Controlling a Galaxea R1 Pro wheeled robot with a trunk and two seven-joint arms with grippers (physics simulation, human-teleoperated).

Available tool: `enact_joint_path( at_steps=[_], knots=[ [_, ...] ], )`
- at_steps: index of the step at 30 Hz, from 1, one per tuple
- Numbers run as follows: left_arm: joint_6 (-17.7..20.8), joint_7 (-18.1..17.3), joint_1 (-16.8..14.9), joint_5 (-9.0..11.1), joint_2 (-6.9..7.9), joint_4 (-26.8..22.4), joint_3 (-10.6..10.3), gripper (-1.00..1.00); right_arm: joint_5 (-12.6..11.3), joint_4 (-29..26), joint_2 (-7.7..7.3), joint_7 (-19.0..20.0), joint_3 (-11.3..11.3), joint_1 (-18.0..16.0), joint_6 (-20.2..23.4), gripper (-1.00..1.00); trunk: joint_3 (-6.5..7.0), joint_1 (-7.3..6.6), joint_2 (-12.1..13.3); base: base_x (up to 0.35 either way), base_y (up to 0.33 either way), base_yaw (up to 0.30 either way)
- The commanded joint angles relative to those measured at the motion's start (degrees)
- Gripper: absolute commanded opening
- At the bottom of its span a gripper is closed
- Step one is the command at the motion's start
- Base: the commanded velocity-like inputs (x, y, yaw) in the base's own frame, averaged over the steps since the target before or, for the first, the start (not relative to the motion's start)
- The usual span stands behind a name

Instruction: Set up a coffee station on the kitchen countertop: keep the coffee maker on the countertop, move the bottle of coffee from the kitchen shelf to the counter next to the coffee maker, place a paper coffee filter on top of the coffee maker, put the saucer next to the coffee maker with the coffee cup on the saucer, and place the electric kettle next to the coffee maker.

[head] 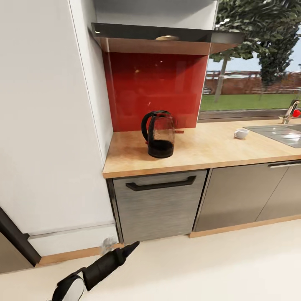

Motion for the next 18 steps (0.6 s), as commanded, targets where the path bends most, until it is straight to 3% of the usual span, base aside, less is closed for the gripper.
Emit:
enact_joint_path(
  at_steps=[1,4,5,7,12,13,15,16,17,18],
  knots=[
    [2.06,0.2,-0.04,0.51,-0.42,-2.13,-0.1,1.0,0.58,0.04,-0.01,0.17,-0.49,-0.03,-0.2,1.0,-0.05,-0.01,-0.02,0.0,0.0,0.0],
    [6.03,0.4,-0.42,0.44,-2.13,-6.74,-0.29,1.0,0.58,0.04,-0.01,0.17,-0.48,-0.03,-0.2,1.0,-0.05,-0.01,-0.02,0.0,0.0,0.0],
    [7.86,0.48,-1.59,0.36,-3.49,-8.8,-0.41,1.0,0.59,0.04,-0.01,0.17,-0.48,-0.03,-0.2,1.0,-0.05,-0.01,-0.02,0.0,0.0,0.0],
    [9.07,0.53,-3.67,-0.03,-4.73,-10.14,-0.78,1.0,0.59,0.02,-0.03,0.17,-0.48,-0.03,-0.2,1.0,-0.05,-0.01,-0.02,0.0,0.0,0.0],
    [10.56,0.64,-10.9,-4.11,-7.28,-11.58,-4.21,1.0,0.61,-0.02,-0.12,0.17,-0.49,-0.03,-0.25,1.0,-0.05,-0.01,-0.02,0.0,0.0,0.0],
    [10.98,0.63,-14.2,-6.71,-8.69,-11.82,-5.35,1.0,0.62,-0.03,-0.14,0.2,-0.49,-0.03,-0.27,1.0,-0.05,-0.01,-0.02,0.0,0.0,0.0],
    [11.86,0.62,-17.51,-9.73,-10.34,-11.89,-6.09,1.0,0.63,-0.03,-0.16,0.22,-0.48,-0.03,-0.28,1.0,-0.05,-0.01,-0.02,0.0,0.0,0.0],
    [13.97,0.64,-20.83,-13.61,-12.11,-11.9,-6.54,1.0,0.63,-0.04,-0.17,0.23,-0.48,-0.03,-0.28,1.0,-0.05,-0.01,-0.02,0.0,0.0,0.0],
    [15.04,0.65,-22.22,-15.34,-12.85,-11.9,-6.71,1.0,0.63,-0.04,-0.17,0.24,-0.48,-0.03,-0.28,1.0,-0.05,-0.01,-0.02,0.0,0.0,0.0],
    [20.22,0.76,-29.8,-23.21,-15.7,-11.93,-7.16,1.0,0.65,-0.04,-0.18,0.2,-0.48,-0.03,-0.29,1.0,-0.05,-0.01,-0.02,0.0,0.0,0.0]
  ],
)
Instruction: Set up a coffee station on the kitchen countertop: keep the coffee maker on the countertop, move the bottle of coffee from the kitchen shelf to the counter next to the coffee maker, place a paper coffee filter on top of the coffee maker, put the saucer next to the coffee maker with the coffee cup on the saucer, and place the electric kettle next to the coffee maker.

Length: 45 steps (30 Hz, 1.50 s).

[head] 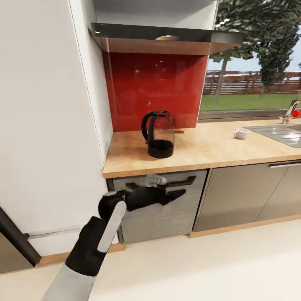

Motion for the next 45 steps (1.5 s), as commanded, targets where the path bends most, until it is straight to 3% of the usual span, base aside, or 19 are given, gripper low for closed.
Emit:
enact_joint_path(
  at_steps=[1,4,5,6,7,8,10,13,16,24,29,45],
  knots=[
    [1.13,0.01,-3.44,-1.04,-0.24,-0.04,0.01,1.0,0.58,0.04,-0.02,0.17,-0.5,-0.04,-0.2,1.0,-0.05,-0.01,-0.03,0.0,0.0,0.0],
    [2.41,0.14,-7.24,-5.17,-0.24,-0.1,-0.06,1.0,0.6,0.04,-0.02,0.15,-0.5,-0.04,-0.2,1.0,-0.05,-0.01,-0.03,0.0,0.0,0.0],
    [2.72,0.22,-8.37,-8.01,-0.24,-0.18,-0.03,1.0,0.6,0.04,-0.02,0.15,-0.5,-0.04,-0.2,1.0,-0.05,-0.01,-0.03,0.0,0.0,0.0],
    [2.95,0.52,-9.88,-13.16,-0.24,-0.21,-0.02,1.0,0.62,0.04,-0.02,0.15,-0.5,-0.04,-0.2,1.0,-0.05,-0.01,-0.03,0.0,0.0,0.0],
    [2.99,1.48,-10.64,-16.98,-0.24,-0.24,-0.01,1.0,0.63,0.04,-0.02,0.14,-0.5,-0.04,-0.2,1.0,-0.05,-0.01,-0.03,0.0,0.0,0.0],
    [2.88,5.51,-11.28,-21.58,-0.24,-0.37,0.03,1.0,0.64,0.04,-0.02,0.14,-0.5,-0.04,-0.2,1.0,-0.05,-0.01,-0.03,0.0,0.0,0.0],
    [1.22,14.65,-11.71,-24.62,-0.24,-0.48,0.24,1.0,0.64,0.04,-0.02,0.14,-0.5,-0.04,-0.2,1.0,-0.05,-0.01,-0.03,0.0,0.0,0.0],
    [-1.51,23.34,-11.89,-25.89,-0.24,-0.65,2.27,1.0,0.64,0.04,-0.02,0.14,-0.5,-0.04,-0.2,1.0,-0.05,-0.01,-0.03,0.0,0.0,0.0],
    [-2.74,26.96,-11.97,-26.27,-0.24,-0.79,5.63,1.0,0.64,0.05,-0.02,0.14,-0.45,-0.04,-0.2,1.0,-0.05,-0.01,-0.03,0.0,0.0,0.0],
    [-3.25,28.18,-11.99,-26.43,-0.24,-0.86,7.65,1.0,0.64,0.04,-0.02,0.14,-0.46,-0.04,-0.26,1.0,-0.05,-0.01,-0.03,0.0,0.0,0.0],
    [-5.63,28.37,-12.0,-26.45,-0.24,-0.82,9.32,1.0,0.64,0.05,-0.02,0.14,-0.43,-0.04,-0.27,1.0,-0.05,-0.01,-0.03,0.07,0.0,0.0],
    [-6.54,28.3,-12.0,-26.14,-0.24,-0.84,9.59,1.0,0.64,0.13,-0.02,0.14,-0.41,-0.04,-0.26,1.0,-0.05,-0.01,-0.03,0.103,0.0,0.0]
  ],
)
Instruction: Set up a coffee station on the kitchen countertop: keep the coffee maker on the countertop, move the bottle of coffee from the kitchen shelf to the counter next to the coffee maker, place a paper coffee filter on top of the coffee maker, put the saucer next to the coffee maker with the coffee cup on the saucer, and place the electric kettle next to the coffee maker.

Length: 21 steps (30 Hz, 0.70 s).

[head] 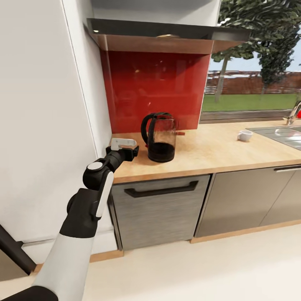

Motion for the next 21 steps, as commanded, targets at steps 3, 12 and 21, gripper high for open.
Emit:
enact_joint_path(
  at_steps=[3,12,21],
  knots=[
    [0.3,-0.04,-0.04,-0.16,-0.01,-0.08,-0.08,1.0,0.56,0.04,-0.02,0.18,-0.49,-0.03,-0.16,1.0,-0.06,0.01,-0.02,0.142,0.0,0.0],
    [0.28,-0.06,-0.04,-0.14,-0.01,-0.14,-0.11,1.0,0.56,0.04,-0.02,0.15,-0.49,-0.03,-0.21,1.0,-0.06,0.01,-0.02,0.081,-0.031,0.0],
    [0.34,-0.08,-0.03,-0.14,-0.01,-0.76,-0.21,1.0,0.56,0.08,0.02,0.17,-0.49,-0.03,-0.2,1.0,-0.06,0.01,-0.02,0.119,-0.042,0.0]
  ],
)
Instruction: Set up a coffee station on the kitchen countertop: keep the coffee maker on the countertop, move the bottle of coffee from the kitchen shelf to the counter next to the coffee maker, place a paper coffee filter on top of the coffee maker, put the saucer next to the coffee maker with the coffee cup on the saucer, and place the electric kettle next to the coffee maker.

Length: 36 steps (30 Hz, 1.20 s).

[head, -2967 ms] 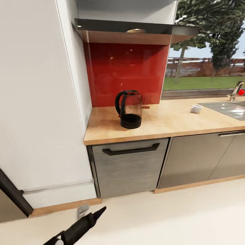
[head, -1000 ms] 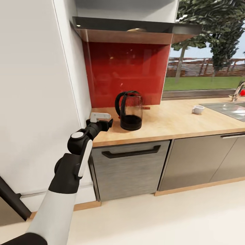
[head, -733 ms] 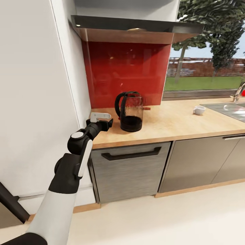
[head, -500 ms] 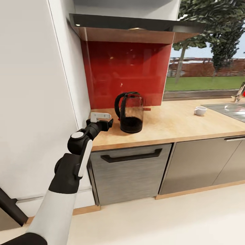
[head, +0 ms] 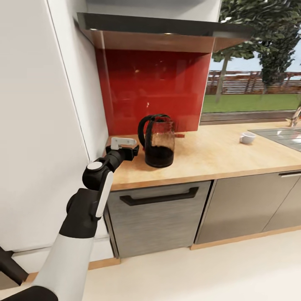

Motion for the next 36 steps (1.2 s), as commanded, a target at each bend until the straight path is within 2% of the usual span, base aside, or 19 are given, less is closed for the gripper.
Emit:
enact_joint_path(
  at_steps=[1,36],
  knots=[
    [0.29,-0.02,-0.04,-0.17,-0.01,-0.09,-0.01,1.0,0.56,0.06,-0.02,0.18,-0.5,-0.03,-0.2,1.0,-0.06,0.01,-0.02,0.127,-0.003,0.0],
    [0.29,-0.02,-0.05,-0.17,-0.01,-0.15,-0.03,1.0,0.74,0.08,0.03,0.16,-0.5,-0.03,-0.2,1.0,-0.06,0.01,-0.02,0.063,0.0,0.0]
  ],
)
